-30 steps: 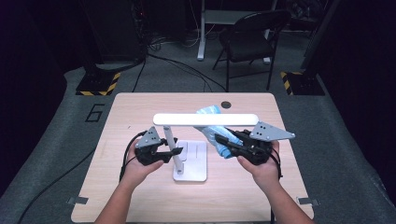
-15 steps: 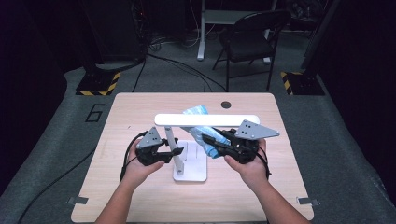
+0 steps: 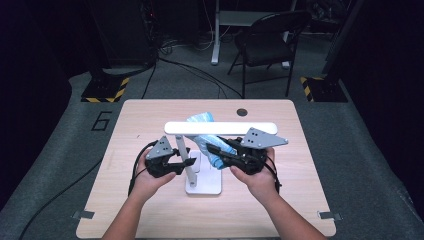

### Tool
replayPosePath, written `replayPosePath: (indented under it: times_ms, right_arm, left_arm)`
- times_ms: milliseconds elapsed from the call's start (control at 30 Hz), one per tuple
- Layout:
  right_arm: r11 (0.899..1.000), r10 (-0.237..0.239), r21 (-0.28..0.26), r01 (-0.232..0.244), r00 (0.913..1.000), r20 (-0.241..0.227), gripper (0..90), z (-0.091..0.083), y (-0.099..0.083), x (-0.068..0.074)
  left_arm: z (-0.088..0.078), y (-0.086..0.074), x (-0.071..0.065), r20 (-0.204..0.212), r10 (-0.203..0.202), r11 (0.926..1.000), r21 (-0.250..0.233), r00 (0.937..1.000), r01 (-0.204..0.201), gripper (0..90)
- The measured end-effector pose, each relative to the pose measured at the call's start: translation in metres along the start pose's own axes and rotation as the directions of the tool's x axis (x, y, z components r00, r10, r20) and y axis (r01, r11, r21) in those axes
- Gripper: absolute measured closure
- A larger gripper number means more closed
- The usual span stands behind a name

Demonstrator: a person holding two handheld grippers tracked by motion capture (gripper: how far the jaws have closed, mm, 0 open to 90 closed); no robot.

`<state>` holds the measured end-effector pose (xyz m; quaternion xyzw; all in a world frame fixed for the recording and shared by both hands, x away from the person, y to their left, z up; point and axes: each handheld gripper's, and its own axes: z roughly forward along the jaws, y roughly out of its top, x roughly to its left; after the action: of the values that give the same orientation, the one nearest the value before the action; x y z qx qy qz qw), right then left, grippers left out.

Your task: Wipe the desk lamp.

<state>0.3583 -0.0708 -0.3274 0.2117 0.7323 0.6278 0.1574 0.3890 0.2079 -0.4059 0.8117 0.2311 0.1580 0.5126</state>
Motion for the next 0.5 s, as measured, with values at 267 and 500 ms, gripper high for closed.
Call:
replayPosePath:
  times_ms: [267, 500]
  right_arm:
    - [1.000, -0.012, 0.003, 0.012, 0.9999, 0.012, 68.3, -0.011, -0.001, -0.004]
    - [1.000, -0.009, -0.001, 0.009, 0.9995, 0.031, 68.4, -0.025, -0.005, -0.011]
  left_arm:
    - [0.001, 0.000, -0.001, 0.005, 0.002, 1.0000, -0.001, 1.0000, -0.002, 55.6]
    - [0.001, 0.000, -0.001, 0.004, 0.002, 1.0000, -0.001, 1.0000, -0.002, 55.6]
